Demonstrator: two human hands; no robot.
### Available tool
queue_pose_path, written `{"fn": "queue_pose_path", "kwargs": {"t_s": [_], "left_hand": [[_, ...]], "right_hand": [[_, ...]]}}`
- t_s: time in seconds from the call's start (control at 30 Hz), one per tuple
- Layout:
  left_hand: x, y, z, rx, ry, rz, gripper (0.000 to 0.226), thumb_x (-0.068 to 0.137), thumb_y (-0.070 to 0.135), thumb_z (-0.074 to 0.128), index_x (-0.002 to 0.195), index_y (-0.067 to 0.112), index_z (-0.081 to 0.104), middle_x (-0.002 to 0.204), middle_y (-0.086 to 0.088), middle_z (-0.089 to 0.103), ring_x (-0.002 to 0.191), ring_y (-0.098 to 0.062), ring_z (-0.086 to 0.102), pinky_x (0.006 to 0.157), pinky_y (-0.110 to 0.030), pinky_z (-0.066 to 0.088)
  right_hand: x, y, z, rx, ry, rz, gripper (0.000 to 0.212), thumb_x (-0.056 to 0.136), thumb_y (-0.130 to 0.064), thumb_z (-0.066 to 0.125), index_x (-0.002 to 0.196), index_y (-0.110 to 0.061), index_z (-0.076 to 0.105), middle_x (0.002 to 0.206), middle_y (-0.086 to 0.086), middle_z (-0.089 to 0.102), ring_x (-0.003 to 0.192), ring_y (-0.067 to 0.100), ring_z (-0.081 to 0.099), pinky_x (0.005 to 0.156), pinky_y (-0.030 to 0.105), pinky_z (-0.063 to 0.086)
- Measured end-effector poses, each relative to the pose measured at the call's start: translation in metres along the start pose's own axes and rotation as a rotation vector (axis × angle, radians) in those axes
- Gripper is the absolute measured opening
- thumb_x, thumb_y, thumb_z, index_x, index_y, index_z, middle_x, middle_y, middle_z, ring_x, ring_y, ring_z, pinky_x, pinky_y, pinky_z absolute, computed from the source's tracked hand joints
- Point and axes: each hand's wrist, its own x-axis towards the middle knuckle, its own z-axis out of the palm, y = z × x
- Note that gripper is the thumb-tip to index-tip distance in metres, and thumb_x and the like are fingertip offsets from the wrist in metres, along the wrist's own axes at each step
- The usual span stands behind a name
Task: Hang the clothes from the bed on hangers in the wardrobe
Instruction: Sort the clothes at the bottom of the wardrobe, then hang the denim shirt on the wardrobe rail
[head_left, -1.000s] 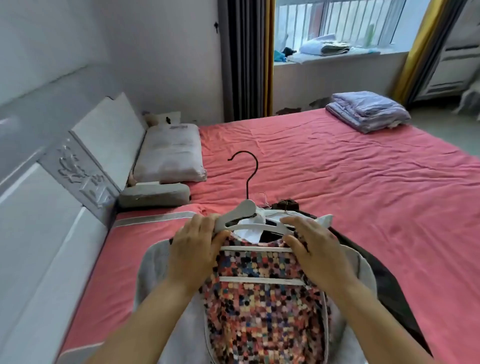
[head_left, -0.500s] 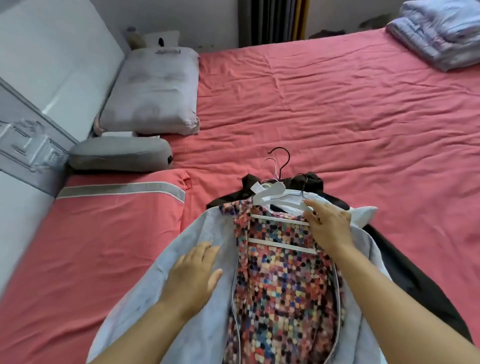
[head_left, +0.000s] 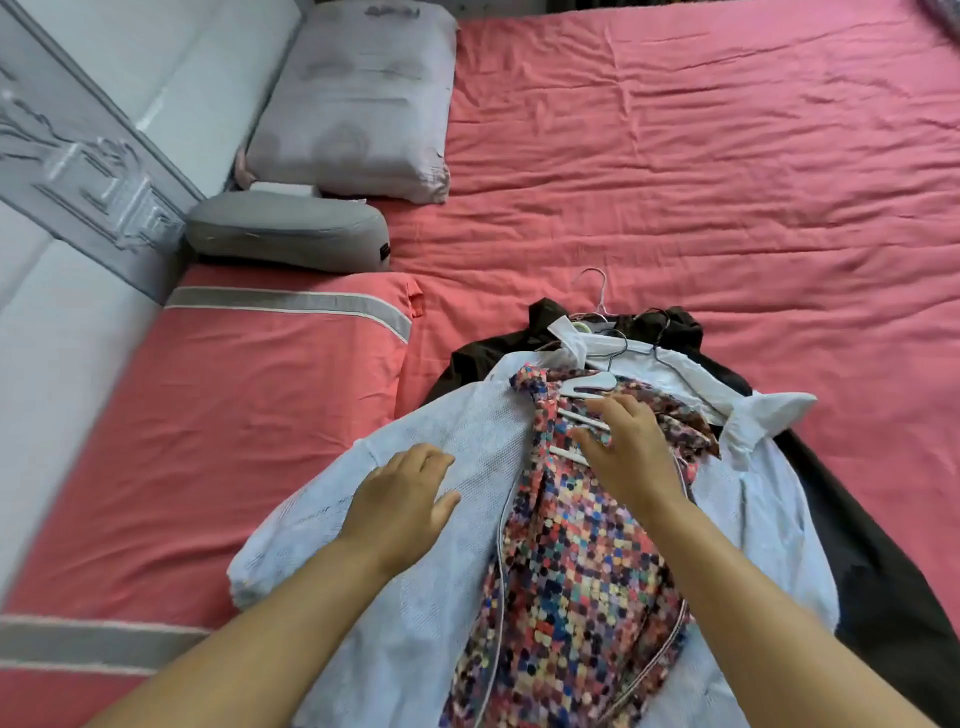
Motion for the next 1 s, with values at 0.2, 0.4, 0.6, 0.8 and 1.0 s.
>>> {"fn": "queue_pose_path", "kwargs": {"t_s": [0.2,0.4,0.6,0.8,1.0], "left_hand": [[-0.057,-0.011,-0.041,-0.068,0.036,-0.144,0.042,0.096,0.040,0.045,0.134,0.023,0.047,0.130,0.005,0.052,0.117,-0.016,0.051,0.089,-0.027,0.039],[-0.190,-0.048,-0.077,-0.130,0.110,-0.342,0.034,0.095,0.042,0.044,0.127,0.030,0.050,0.121,0.010,0.057,0.109,-0.013,0.055,0.080,-0.025,0.039],[-0.375,-0.087,-0.099,-0.171,0.291,-0.613,0.031,0.092,0.042,0.052,0.120,0.031,0.058,0.114,0.014,0.062,0.098,-0.009,0.061,0.081,-0.025,0.046],[-0.585,-0.101,-0.118,-0.137,0.440,-0.916,0.030,0.092,0.040,0.052,0.120,0.032,0.059,0.114,0.012,0.063,0.099,-0.012,0.062,0.082,-0.027,0.046],[-0.775,-0.081,-0.108,-0.022,0.524,-1.267,0.030,0.081,0.047,0.050,0.094,0.029,0.069,0.082,0.015,0.068,0.067,-0.010,0.067,0.050,-0.027,0.051]], "right_hand": [[-0.064,-0.096,0.003,0.144,-0.098,-0.209,0.027,0.082,-0.020,0.071,0.106,-0.008,0.067,0.094,0.004,0.063,0.090,0.025,0.059,0.076,0.039,0.051],[-0.142,-0.199,0.012,0.148,-0.227,-0.382,0.023,0.085,-0.027,0.067,0.106,-0.017,0.065,0.085,-0.011,0.053,0.079,0.009,0.049,0.068,0.025,0.042],[-0.239,-0.316,0.039,0.164,-0.350,-0.628,0.027,0.077,-0.038,0.058,0.091,-0.017,0.068,0.080,-0.015,0.051,0.075,0.016,0.058,0.065,0.029,0.049],[-0.382,-0.440,0.079,0.197,-0.549,-0.929,0.041,0.075,-0.049,0.048,0.093,-0.018,0.069,0.080,-0.008,0.061,0.073,0.015,0.058,0.066,0.025,0.047],[-0.539,-0.530,0.114,0.210,-0.740,-1.213,0.039,0.076,-0.048,0.048,0.094,-0.020,0.068,0.081,-0.008,0.063,0.075,0.013,0.059,0.065,0.019,0.042]]}}
